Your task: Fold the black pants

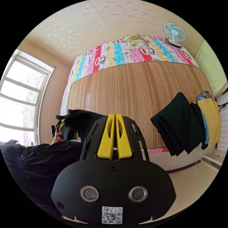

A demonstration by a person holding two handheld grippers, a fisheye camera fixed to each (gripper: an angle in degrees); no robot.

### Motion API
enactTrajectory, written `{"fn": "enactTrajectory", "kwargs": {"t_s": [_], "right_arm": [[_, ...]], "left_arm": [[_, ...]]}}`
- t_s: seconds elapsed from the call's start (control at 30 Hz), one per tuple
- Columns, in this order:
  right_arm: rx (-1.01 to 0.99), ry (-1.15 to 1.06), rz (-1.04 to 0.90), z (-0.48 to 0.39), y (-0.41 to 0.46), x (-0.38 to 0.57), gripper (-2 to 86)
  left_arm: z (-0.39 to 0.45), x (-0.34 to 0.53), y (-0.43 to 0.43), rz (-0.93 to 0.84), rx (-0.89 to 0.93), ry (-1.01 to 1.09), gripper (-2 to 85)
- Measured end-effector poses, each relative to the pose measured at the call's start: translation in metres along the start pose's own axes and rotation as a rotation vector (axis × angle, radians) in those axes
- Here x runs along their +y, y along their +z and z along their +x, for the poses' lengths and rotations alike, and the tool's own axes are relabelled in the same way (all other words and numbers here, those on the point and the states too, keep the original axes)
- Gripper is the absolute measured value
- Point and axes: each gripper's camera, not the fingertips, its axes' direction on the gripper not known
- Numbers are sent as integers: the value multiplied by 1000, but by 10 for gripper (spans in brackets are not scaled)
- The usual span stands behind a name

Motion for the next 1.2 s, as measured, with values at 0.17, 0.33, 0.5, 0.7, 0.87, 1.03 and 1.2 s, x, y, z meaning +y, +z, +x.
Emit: {"fn": "enactTrajectory", "kwargs": {"t_s": [0.17, 0.33, 0.5, 0.7, 0.87, 1.03, 1.2], "right_arm": [[-320, -303, 94, -19, -16, -9, 3], [-662, -545, 151, -39, -35, -21, 4], [-840, -768, 201, -41, -68, -6, 8], [-830, -749, 176, 5, -88, 27, 32], [-878, -654, 199, 51, -90, 60, 97], [-955, -614, 392, 64, -89, 68, 181], [-1245, -804, 306, 8, -92, 25, 220]], "left_arm": [[101, 40, -34, -107, 201, 395, 3], [232, 59, -48, -241, 462, 908, 3], [349, 95, -67, -169, 1157, 1281, 4], [413, 104, -66, 124, 2055, 1186, 4], [496, 154, -70, -4, 2028, 1346, 4], [547, 208, -33, -132, 2158, 1330, 4], [576, 234, 31, -289, 2250, 1160, 5]]}}
